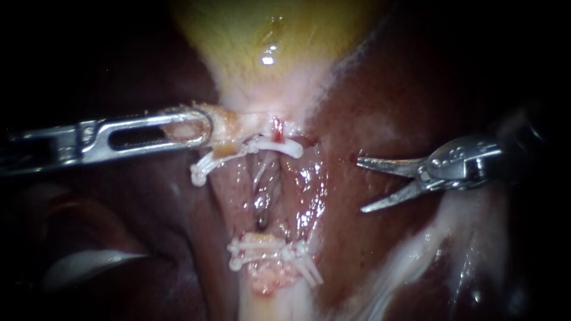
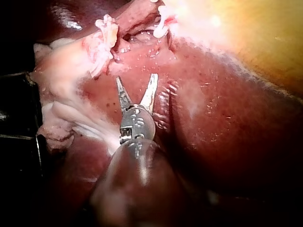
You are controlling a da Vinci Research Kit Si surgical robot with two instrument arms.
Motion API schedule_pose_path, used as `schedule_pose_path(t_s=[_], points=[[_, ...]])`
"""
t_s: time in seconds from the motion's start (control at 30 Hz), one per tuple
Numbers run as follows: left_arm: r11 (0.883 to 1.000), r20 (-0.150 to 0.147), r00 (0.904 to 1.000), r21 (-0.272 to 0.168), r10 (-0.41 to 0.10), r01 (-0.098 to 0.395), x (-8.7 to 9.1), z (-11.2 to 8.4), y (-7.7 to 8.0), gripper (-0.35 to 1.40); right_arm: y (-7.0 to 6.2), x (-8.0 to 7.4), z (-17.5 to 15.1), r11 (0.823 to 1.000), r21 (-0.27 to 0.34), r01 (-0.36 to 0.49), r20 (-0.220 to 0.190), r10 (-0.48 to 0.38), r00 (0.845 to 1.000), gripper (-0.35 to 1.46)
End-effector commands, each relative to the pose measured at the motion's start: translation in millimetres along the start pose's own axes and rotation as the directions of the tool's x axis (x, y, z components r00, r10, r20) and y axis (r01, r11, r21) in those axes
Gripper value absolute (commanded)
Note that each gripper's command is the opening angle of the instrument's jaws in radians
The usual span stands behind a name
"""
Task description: Go back from the cut right tube
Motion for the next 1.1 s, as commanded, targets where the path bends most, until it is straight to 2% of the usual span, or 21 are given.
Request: schedule_pose_path(t_s=[0.03,0.17,0.27,0.53,0.73,1.1], points=[[1.000,0.000,1.0000,0.000,0.001,-0.001,0.1,0.2,0.0,-0.35,0.0,0.0,0.0,1.000,-0.001,-0.001,-0.003,0.001,1.000,1.43],[1.000,0.003,1.0000,-0.001,0.004,-0.004,0.6,0.9,0.6,-0.35,0.0,0.0,0.0,1.000,0.002,-0.001,-0.005,0.001,1.000,1.43],[1.000,0.009,0.9999,-0.001,0.010,-0.010,1.4,1.9,1.7,-0.35,0.0,0.0,-0.1,1.000,0.002,-0.001,-0.005,0.001,1.000,1.43],[1.000,-0.006,0.9999,-0.023,0.013,-0.013,3.5,5.7,4.8,-0.35,-0.2,-0.1,-0.3,1.000,0.003,0.000,-0.005,0.000,1.000,1.45],[0.999,-0.019,0.9998,-0.039,0.007,-0.008,4.5,7.9,6.5,-0.35,-0.3,-0.1,-0.4,1.000,0.003,0.000,-0.005,0.000,1.000,1.45],[0.999,-0.028,0.9996,-0.039,0.008,-0.009,4.8,8.7,6.5,-0.35,-0.4,0.0,-0.5,1.000,0.005,0.000,-0.009,0.000,1.000,1.45]])
